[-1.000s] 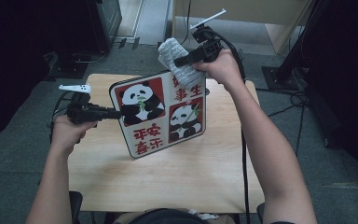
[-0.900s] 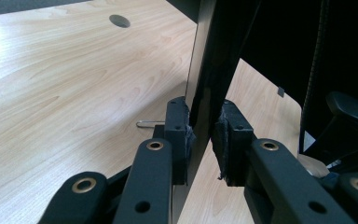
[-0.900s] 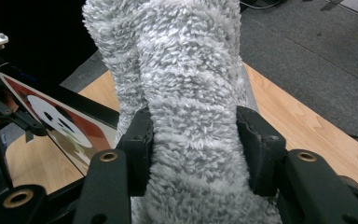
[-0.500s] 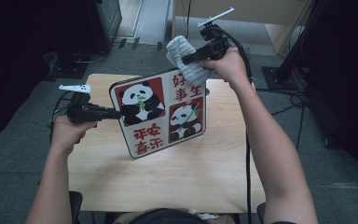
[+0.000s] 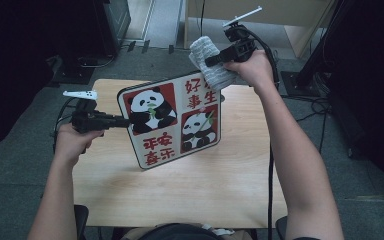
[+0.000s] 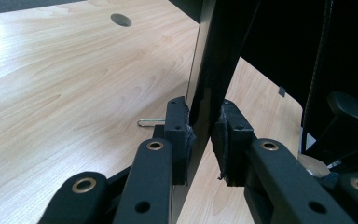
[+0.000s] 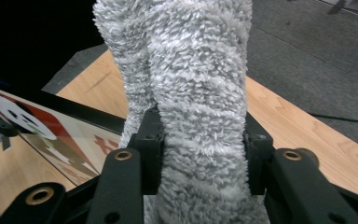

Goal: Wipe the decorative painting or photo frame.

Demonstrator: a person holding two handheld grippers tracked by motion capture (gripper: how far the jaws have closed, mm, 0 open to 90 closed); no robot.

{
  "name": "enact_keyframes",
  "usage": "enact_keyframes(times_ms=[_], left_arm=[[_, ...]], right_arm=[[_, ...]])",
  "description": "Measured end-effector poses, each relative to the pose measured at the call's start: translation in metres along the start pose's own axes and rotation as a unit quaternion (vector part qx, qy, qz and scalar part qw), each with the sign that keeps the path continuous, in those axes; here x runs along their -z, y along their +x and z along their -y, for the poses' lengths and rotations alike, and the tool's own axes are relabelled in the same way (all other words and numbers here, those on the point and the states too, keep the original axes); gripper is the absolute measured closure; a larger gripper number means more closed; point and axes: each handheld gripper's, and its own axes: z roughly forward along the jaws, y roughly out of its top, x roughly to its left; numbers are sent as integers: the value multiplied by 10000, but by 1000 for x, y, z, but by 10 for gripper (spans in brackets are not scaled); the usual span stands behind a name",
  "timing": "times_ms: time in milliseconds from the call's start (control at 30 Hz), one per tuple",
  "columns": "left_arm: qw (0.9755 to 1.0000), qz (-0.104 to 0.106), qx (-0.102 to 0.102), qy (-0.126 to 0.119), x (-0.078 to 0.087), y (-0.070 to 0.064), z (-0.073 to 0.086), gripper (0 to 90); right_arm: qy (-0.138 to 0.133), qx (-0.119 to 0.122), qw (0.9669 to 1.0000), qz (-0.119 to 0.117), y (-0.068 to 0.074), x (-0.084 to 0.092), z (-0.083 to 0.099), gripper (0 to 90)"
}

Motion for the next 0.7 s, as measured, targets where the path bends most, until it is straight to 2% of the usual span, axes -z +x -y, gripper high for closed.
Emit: enact_keyframes(times_ms=[267, 700], left_arm=[[10000, -16, 7, 2, 0, 0, 0, 767], [10000, -24, 5, 10, 1, 1, 0, 765]], right_arm=[[35, -144, 9999, 79, -8, 6, 3, 657], [96, -194, 9996, 187, -22, 14, 11, 682]])
